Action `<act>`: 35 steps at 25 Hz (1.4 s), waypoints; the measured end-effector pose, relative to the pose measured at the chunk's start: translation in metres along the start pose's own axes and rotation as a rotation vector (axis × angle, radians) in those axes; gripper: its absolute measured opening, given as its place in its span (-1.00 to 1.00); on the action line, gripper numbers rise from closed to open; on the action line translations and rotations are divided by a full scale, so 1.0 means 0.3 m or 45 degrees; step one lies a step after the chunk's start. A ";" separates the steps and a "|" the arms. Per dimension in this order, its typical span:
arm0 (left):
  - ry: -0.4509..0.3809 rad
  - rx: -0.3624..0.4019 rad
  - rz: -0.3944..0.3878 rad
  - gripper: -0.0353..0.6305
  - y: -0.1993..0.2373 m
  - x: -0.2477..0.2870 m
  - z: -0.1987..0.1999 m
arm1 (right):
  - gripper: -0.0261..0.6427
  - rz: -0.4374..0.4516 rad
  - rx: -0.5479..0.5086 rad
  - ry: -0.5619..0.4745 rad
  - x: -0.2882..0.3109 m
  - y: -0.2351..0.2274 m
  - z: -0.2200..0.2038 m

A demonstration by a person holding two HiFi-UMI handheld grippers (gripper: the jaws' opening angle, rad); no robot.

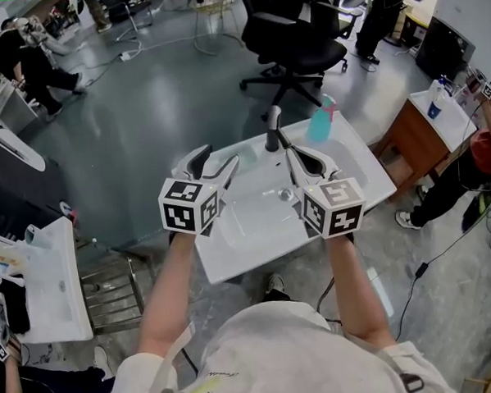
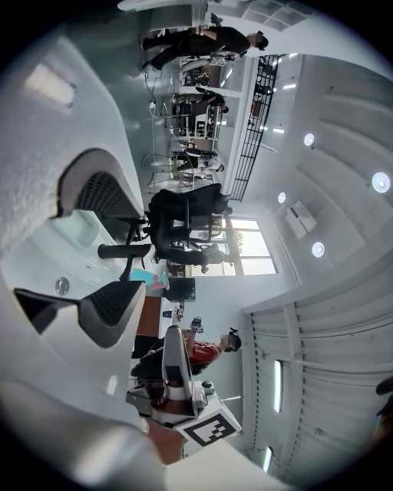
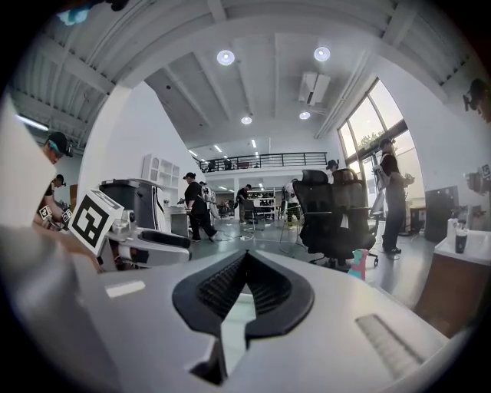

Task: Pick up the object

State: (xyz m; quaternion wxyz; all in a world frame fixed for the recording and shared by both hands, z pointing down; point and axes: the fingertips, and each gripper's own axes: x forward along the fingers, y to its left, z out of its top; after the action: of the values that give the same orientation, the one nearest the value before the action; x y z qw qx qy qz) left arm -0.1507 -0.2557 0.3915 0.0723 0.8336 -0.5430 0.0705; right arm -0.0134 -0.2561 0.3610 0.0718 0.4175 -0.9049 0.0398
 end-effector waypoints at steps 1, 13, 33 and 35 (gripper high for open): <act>0.002 -0.002 0.007 -0.10 0.011 0.025 0.006 | -0.91 0.005 0.003 0.001 0.025 -0.025 0.008; 0.033 -0.009 0.114 -0.10 0.116 0.237 0.046 | -0.91 0.130 0.008 0.005 0.256 -0.211 0.046; 0.369 0.198 -0.112 -0.10 0.137 0.394 -0.145 | -0.91 0.120 0.052 0.072 0.371 -0.259 -0.032; 0.426 0.226 -0.157 -0.10 0.132 0.410 -0.187 | -0.91 0.106 0.051 0.073 0.374 -0.256 -0.035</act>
State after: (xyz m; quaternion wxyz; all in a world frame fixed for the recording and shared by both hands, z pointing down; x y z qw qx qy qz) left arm -0.1400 -0.3705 0.4724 0.0921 0.8451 -0.4628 0.2512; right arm -0.0258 -0.3888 0.3906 0.0875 0.3796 -0.9181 0.0729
